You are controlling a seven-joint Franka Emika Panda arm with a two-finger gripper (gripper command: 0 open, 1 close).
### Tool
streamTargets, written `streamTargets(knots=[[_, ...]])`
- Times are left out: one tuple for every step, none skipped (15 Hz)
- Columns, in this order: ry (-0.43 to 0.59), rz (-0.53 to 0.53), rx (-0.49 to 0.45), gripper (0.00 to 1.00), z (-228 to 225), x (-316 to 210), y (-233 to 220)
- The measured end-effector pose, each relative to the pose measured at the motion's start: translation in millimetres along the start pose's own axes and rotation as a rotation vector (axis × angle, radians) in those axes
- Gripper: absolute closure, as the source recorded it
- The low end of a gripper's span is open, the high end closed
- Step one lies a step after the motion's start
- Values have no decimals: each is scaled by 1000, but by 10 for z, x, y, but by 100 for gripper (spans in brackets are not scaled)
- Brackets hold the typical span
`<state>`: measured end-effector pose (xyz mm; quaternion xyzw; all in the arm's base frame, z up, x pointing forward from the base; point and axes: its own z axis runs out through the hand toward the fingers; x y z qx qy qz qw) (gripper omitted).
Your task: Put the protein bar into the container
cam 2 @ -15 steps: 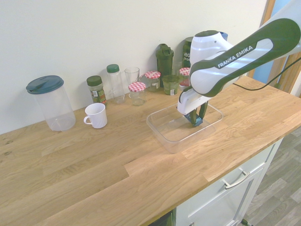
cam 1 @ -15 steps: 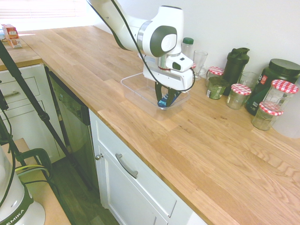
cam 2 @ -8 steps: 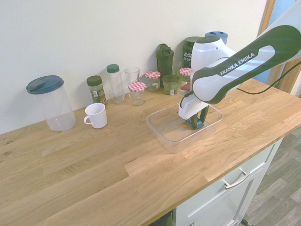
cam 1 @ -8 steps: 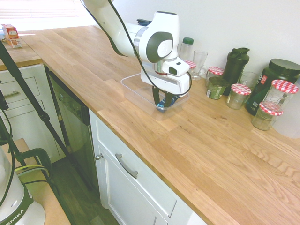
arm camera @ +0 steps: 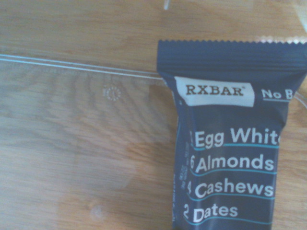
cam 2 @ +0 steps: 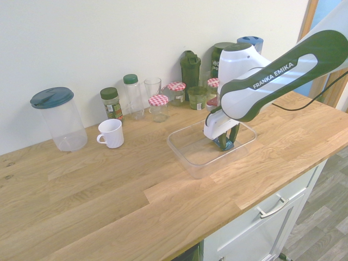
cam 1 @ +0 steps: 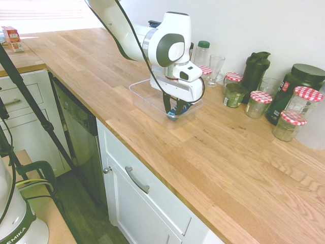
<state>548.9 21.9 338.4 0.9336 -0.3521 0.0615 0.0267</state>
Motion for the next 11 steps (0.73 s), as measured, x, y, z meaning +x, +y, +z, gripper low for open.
streamTargets(knots=[[-1, 1, -1, 0, 1, -2, 1], [-1, 2, -2, 0, 2, -3, 0], [-1, 3, -1, 0, -2, -5, 1], [-1, 5, 1, 0, -15, -10, 8], [1, 7, 5, 0, -51, -23, 23], [6, 9, 15, 0, -124, -47, 44], [16, 11, 31, 0, -240, -73, 70], [25, 14, 51, 0, -398, -112, 115], [31, 14, 71, 0, -569, -155, 168], [36, 14, 89, 0, -733, -197, 231], [38, 15, 105, 0, -881, -244, 304]])
